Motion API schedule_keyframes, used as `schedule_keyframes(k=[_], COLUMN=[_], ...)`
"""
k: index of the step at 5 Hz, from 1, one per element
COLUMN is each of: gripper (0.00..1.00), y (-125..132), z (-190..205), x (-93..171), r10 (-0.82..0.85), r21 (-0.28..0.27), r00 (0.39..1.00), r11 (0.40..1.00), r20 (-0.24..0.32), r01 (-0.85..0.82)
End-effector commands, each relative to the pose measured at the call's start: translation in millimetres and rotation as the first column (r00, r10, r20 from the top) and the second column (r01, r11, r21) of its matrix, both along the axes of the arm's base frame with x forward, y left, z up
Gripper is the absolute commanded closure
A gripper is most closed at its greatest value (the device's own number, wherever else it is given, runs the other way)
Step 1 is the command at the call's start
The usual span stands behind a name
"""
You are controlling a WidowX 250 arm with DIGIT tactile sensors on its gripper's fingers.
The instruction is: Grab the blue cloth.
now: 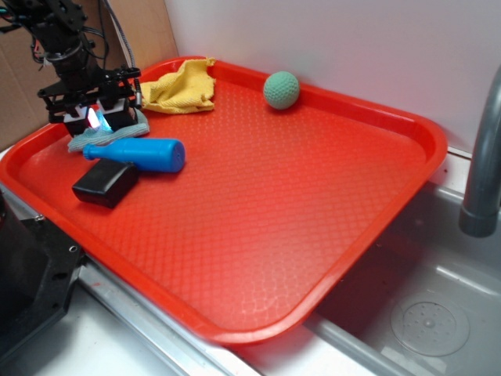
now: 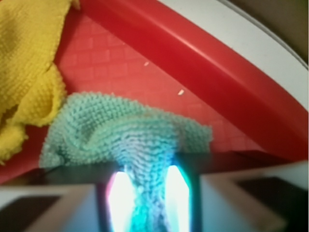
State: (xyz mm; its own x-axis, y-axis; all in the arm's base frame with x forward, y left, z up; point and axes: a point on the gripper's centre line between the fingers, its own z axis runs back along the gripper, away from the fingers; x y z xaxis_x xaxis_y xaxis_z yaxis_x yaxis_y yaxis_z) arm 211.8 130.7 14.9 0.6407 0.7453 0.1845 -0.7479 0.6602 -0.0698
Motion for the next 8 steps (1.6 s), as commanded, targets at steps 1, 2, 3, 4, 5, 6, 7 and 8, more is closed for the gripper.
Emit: schedule_keyframes(k=[1,2,3,4,5,6,7,8], gripper=[1.00,1.00,1.00,1.00,1.00,1.00,1.00,1.00], y=[-4,-14,-33,-57,-88,-119,-138,-148], z=[22,45,72,101,129,153,169,173], x=[4,10,18,23,19,10,-1,-9], r10=[-0.040,-0.072,-0.129,-0.232,-0.297,-0.385,-0.419,-0.431], r21=[-0.011,-0.014,-0.028,-0.085,-0.090,-0.094,-0.074,-0.070], r00=[0.999,0.997,0.991,0.972,0.954,0.923,0.908,0.903], r11=[0.999,0.997,0.991,0.970,0.952,0.919,0.905,0.900], r20=[0.003,-0.015,-0.031,-0.043,-0.035,-0.007,0.007,0.007], r01=[0.040,0.072,0.128,0.228,0.293,0.382,0.418,0.430])
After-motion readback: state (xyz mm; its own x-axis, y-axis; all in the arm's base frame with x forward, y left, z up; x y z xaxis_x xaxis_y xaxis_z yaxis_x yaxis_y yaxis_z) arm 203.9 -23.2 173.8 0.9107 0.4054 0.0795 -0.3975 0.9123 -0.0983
